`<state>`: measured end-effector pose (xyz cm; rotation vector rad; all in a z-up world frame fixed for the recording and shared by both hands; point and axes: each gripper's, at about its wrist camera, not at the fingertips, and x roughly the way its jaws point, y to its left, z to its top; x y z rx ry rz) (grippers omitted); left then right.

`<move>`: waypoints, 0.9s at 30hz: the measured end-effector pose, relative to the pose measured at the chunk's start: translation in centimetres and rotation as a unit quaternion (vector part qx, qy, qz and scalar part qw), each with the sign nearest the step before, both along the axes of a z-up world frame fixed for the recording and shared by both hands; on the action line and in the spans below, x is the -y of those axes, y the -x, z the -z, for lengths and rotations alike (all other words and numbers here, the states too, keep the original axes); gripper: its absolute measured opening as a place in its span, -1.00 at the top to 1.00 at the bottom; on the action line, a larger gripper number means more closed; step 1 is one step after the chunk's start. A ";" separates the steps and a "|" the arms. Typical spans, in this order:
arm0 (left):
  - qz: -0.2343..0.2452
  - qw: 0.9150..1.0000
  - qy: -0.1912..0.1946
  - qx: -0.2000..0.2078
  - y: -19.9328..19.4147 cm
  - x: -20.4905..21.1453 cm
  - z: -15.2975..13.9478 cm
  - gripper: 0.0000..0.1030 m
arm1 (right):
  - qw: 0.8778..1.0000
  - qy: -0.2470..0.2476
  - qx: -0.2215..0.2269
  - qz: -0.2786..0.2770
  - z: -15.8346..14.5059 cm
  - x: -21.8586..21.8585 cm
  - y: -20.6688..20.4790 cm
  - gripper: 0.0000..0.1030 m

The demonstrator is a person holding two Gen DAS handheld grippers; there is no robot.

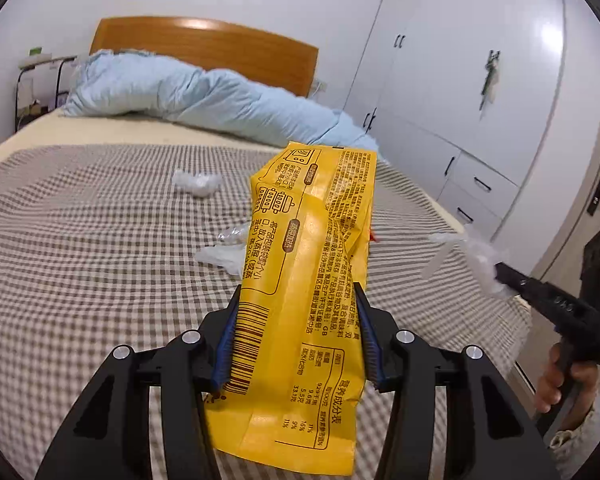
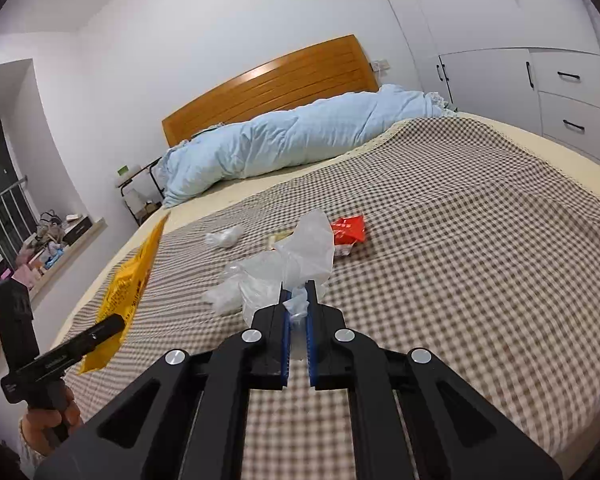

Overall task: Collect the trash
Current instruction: 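Carry the wrapper and plastic bag down to the floor trash bag with both tools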

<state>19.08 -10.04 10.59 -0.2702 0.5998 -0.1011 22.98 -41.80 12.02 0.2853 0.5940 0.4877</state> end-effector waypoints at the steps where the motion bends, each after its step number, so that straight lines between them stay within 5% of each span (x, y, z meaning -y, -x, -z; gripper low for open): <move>1: 0.001 1.000 -0.002 0.003 0.9 0.3 -0.6 0.07 | 1.000 0.000 0.003 -0.002 -0.4 0.1 0.9 0.87; 15: 0.015 0.999 -0.031 0.018 13.4 4.0 -5.1 0.07 | 0.998 -0.003 0.031 -0.048 -4.3 1.6 11.8 0.87; 27: 0.052 0.997 -0.044 -0.019 19.8 6.8 -2.8 0.07 | 0.997 0.000 0.000 -0.076 -2.1 2.7 18.7 0.87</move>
